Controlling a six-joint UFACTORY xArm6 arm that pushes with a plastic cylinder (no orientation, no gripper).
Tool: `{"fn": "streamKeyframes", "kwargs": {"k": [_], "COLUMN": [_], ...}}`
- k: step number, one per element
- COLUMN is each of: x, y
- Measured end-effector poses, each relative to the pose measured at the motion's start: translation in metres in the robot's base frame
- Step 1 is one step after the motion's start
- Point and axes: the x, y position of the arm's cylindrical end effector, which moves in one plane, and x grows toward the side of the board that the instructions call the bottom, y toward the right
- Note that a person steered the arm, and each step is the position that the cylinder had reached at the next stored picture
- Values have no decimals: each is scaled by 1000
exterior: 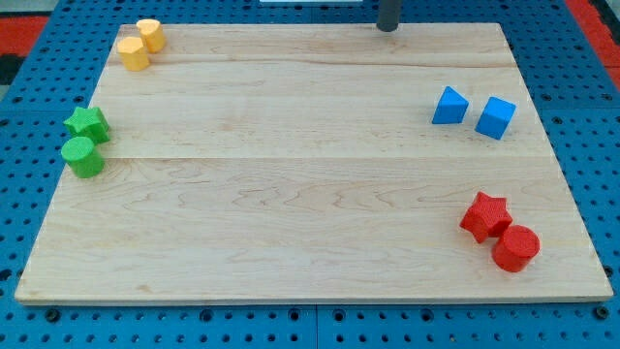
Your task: Move yellow hexagon down towards the center
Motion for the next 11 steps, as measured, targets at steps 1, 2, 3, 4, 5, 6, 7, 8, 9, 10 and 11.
{"fn": "streamKeyframes", "kwargs": {"k": [1,2,3,4,5,6,7,8,9,10,11], "x": [0,0,0,2,28,52,78,98,99,99,111], "y": [-27,-37,-52,-73,-105,-145,-196,-233,-272,-322,-363]}}
